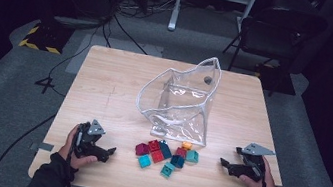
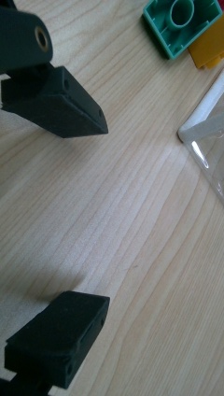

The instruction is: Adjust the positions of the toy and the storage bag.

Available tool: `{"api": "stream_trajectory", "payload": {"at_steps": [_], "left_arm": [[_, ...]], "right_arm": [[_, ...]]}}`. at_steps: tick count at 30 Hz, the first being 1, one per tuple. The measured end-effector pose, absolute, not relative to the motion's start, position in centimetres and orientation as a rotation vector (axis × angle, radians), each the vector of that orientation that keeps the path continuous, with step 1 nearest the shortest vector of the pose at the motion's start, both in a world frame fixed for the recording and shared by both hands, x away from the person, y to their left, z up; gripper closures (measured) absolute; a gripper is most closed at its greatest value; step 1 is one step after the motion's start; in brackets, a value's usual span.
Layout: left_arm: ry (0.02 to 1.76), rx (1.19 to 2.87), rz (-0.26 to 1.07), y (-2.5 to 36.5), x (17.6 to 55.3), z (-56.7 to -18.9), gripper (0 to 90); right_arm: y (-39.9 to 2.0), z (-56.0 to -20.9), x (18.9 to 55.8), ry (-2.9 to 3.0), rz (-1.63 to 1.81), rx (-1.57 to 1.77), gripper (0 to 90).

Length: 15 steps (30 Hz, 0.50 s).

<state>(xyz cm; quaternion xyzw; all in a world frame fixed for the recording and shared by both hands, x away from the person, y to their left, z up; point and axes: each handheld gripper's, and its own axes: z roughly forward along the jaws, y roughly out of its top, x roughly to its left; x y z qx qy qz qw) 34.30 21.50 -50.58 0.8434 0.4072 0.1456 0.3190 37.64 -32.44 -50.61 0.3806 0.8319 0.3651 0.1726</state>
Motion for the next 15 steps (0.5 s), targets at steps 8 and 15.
{"api": "stream_trajectory", "payload": {"at_steps": [8,15], "left_arm": [[1.095,2.207,0.393,21.30,34.04,-50.58,0.6],[1.110,2.200,0.399,21.06,33.93,-50.58,0.5]], "right_arm": [[-32.49,-50.59,37.57,2.363,1.034,1.075,15.0],[-31.97,-50.14,37.71,2.356,1.023,1.026,24.4]]}}
